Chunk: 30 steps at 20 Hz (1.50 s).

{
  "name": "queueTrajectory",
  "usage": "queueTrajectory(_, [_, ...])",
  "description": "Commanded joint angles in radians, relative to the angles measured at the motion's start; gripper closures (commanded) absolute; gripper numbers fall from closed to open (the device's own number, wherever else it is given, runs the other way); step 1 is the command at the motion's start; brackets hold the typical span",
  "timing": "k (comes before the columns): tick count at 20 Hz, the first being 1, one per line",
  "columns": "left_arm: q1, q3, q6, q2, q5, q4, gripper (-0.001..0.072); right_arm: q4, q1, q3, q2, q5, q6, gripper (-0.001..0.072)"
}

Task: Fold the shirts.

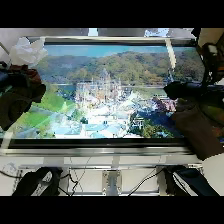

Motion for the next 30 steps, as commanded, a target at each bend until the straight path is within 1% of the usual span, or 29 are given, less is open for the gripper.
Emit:
queueTrajectory(1, [0.088, 0.001, -0.023, -0.181, -0.016, 0.158, 0.0261, 0.224, 0.001, -0.14, 0.0, -0.04, -0.002, 0.0367])
queueTrajectory(2, [0.13, 0.001, -0.039, -0.241, -0.013, 0.156, 0.0136, 0.272, 0.003, -0.171, 0.0, -0.048, -0.008, 0.0366])
queueTrajectory(3, [0.167, 0.001, -0.067, -0.291, -0.014, 0.157, 0.0051, 0.309, 0.014, -0.199, 0.0, -0.062, -0.022, 0.0366])
queueTrajectory(5, [0.24, 0.001, -0.075, -0.393, -0.016, 0.152, 0.0034, 0.357, 0.056, -0.24, 0.0, -0.117, -0.027, 0.0366])
queueTrajectory(7, [0.288, 0.001, -0.075, -0.48, -0.019, 0.151, 0.0014, 0.386, 0.12, -0.265, 0.0, -0.203, -0.024, 0.0366])
queueTrajectory(10, [0.324, 0.001, -0.074, -0.583, -0.091, 0.149, 0.0015, 0.382, 0.224, -0.29, 0.0, -0.359, 0.016, 0.0366])
queueTrajectory(13, [0.327, 0.001, -0.041, -0.645, -0.159, 0.148, 0.0015, 0.365, 0.264, -0.303, -0.006, -0.448, 0.031, 0.0366])
queueTrajectory(15, [0.327, 0.001, -0.037, -0.671, -0.163, 0.15, 0.0014, 0.365, 0.262, -0.303, -0.016, -0.456, 0.033, 0.0366])
queueTrajectory(18, [0.327, 0.001, -0.037, -0.677, -0.124, 0.161, 0.0015, 0.366, 0.262, -0.303, -0.024, -0.457, 0.033, 0.0367])
queueTrajectory(20, [0.327, 0.001, -0.042, -0.677, -0.126, 0.231, 0.0015, 0.37, 0.262, -0.303, -0.033, -0.457, 0.034, 0.0366])
queueTrajectory(22, [0.337, 0.001, -0.082, -0.677, -0.173, 0.348, 0.0014, 0.382, 0.262, -0.302, -0.045, -0.457, 0.033, 0.0367])
queueTrajectory(24, [0.366, 0.001, -0.086, -0.677, -0.243, 0.399, 0.0014, 0.381, 0.262, -0.302, -0.055, -0.458, 0.033, 0.0367])
queueTrajectory(28, [0.459, 0.001, -0.102, -0.677, -0.344, 0.395, 0.0014, 0.382, 0.262, -0.302, -0.063, -0.481, 0.033, 0.0367])
queueTrajectory(30, [0.5, 0.001, -0.103, -0.677, -0.343, 0.357, 0.0015, 0.381, 0.262, -0.302, -0.063, -0.489, 0.033, 0.0367])
